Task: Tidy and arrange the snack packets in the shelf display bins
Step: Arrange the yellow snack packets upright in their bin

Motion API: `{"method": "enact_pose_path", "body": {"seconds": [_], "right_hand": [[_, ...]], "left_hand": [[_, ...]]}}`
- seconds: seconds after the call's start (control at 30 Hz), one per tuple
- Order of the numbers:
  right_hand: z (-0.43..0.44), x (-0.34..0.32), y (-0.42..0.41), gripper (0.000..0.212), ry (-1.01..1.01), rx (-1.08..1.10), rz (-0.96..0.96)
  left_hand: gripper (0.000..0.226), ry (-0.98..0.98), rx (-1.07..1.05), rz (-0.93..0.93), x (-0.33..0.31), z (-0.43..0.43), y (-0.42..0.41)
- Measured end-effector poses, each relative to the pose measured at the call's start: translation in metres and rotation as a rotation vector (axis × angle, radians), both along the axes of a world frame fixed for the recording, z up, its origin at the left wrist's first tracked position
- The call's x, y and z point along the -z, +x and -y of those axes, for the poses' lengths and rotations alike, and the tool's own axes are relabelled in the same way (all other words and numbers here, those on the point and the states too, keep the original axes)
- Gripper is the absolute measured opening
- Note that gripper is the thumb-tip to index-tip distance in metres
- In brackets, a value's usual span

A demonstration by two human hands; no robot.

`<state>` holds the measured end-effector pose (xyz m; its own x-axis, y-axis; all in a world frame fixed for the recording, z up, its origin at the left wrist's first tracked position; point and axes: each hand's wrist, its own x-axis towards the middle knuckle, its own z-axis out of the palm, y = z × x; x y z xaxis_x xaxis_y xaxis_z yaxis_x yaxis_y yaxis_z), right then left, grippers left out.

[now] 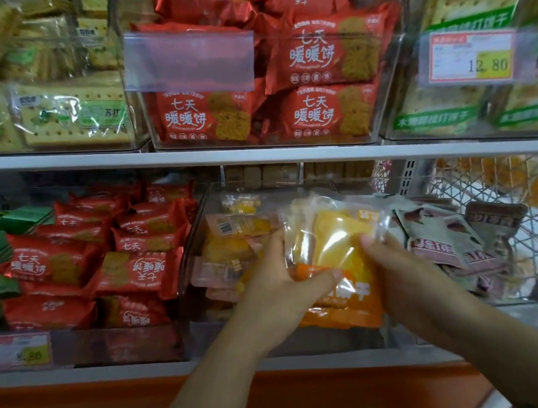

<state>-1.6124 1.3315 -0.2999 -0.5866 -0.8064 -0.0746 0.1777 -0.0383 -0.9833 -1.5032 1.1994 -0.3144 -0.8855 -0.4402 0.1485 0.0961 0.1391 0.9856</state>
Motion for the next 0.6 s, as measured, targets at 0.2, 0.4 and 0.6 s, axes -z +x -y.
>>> {"method": "enact_pose_path", "body": {"seconds": [0.2, 0.4, 0.6], "right_hand": [[-0.024, -0.043, -0.032, 0.094, 0.137, -0.061, -0.551], [-0.017, -0.066, -0.039, 0.082, 0.364, -0.170, -1.335], [-0.007, -0.060, -0.042, 0.051, 0.296, -0.233, -1.384]], "left_hand": [[0.069, -0.154, 0.023, -0.008, -0.003, -0.007, 0.001], [0.081, -0.646, -0.083, -0.029, -0.014, -0.007, 0.001], [0.083, -0.987, -0.121, -0.067, -0.012, -0.001, -0.005]]}}
